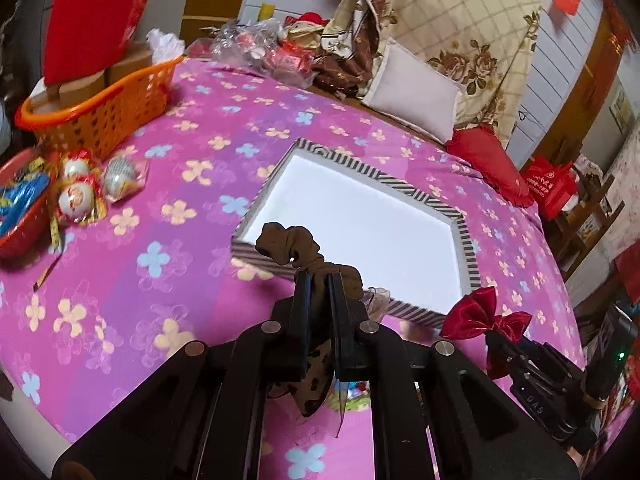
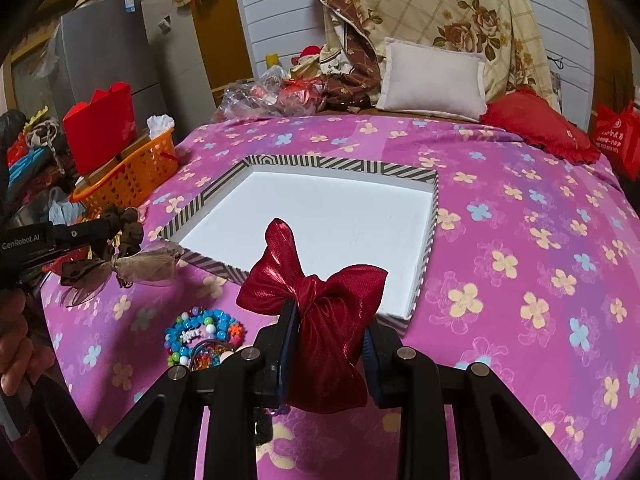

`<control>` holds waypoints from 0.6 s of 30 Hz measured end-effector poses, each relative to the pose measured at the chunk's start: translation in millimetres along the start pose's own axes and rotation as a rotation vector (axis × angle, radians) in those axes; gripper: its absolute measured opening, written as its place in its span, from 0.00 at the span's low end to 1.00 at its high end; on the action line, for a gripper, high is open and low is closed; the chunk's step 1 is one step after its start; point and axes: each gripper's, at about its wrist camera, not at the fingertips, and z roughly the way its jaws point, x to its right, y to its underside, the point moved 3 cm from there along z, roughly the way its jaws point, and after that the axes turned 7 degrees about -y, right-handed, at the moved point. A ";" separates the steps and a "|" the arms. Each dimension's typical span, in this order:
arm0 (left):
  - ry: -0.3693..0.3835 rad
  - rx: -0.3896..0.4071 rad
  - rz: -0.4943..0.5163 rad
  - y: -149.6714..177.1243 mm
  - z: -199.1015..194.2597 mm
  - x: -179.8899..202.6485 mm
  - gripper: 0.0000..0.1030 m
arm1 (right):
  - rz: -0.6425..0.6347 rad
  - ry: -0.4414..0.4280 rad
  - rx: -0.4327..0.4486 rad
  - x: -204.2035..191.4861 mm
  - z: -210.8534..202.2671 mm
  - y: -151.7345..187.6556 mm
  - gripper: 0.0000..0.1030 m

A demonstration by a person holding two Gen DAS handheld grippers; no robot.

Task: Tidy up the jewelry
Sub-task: 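Carry the brown bow with the left tool into the tray while the right tool carries the red bow there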

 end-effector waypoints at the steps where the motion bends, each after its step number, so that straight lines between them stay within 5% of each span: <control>1: -0.001 0.001 0.003 -1.7 0.2 2.8 0.07 | -0.001 0.001 0.002 0.9 -0.1 -1.8 0.27; 18: -0.080 0.078 0.049 -54.8 16.0 31.8 0.07 | 0.006 0.040 0.010 22.0 13.5 -33.9 0.27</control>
